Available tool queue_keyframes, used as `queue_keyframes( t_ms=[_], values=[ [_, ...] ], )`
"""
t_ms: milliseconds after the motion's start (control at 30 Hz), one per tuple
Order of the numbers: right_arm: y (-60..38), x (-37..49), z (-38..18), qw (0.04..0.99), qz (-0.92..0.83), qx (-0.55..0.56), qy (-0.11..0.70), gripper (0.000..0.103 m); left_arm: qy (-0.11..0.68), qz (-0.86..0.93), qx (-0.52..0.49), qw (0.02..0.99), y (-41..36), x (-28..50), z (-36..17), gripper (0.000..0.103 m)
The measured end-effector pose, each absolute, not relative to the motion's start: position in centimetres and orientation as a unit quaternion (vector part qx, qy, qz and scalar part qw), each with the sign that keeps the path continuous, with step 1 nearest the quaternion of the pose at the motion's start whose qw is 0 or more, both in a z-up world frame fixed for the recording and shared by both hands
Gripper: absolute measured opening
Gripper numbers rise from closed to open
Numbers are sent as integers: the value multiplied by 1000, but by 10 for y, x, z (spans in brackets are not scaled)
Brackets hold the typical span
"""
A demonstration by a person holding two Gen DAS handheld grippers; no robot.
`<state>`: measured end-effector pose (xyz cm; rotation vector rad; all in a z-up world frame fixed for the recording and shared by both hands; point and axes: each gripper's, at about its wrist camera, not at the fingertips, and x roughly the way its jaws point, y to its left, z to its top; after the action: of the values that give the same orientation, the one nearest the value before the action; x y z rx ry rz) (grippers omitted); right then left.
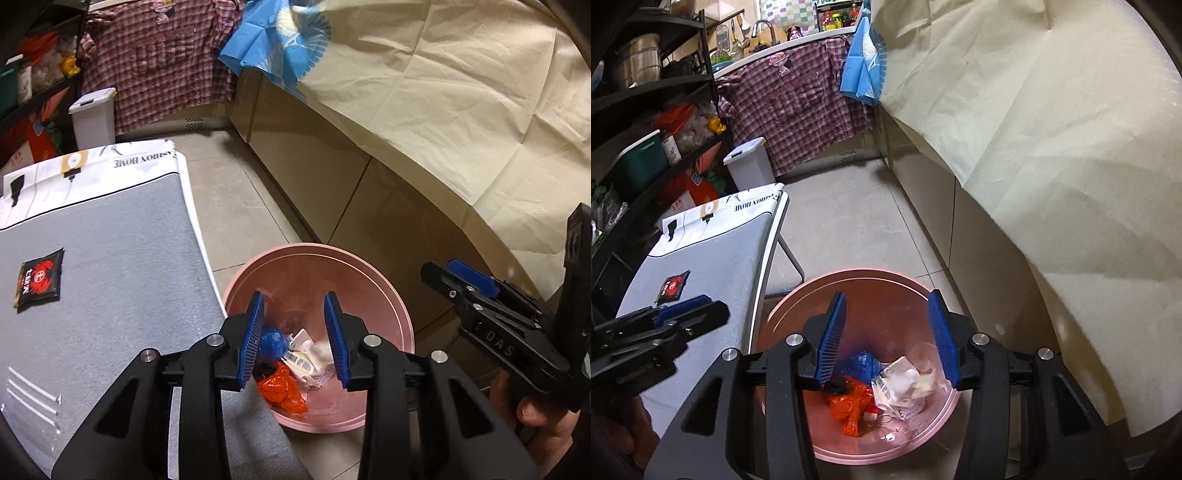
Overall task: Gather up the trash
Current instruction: 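Open both grippers to drop the paper and rubber band into the bin, then reach the left gripper to the clear straws while the right gripper approaches the snack packet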
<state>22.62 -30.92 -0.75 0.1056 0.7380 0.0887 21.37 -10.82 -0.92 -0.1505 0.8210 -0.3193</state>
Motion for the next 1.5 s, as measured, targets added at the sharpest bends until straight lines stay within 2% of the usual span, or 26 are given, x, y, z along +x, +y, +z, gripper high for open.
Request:
queue_keyframes(
  t_ms=[467,833,967,1100,1433,1500],
  values=[
    [-290,210,4,938,71,20,339,47,375,-87,-87,919,-35,147,3,33],
    [-257,190,25,944,105,5,313,47,379,75,-123,914,62,82,-37,34],
    [-239,185,28,943,122,-4,309,47,389,99,-170,900,90,81,-49,44],
    [-223,185,26,940,137,-19,310,47,396,93,-233,883,108,84,-60,46],
    [-197,182,17,933,159,-54,320,47,404,102,-277,866,112,108,-79,44],
    [-191,184,14,929,165,-55,326,47,405,110,-274,865,113,112,-80,34]
  ],
)
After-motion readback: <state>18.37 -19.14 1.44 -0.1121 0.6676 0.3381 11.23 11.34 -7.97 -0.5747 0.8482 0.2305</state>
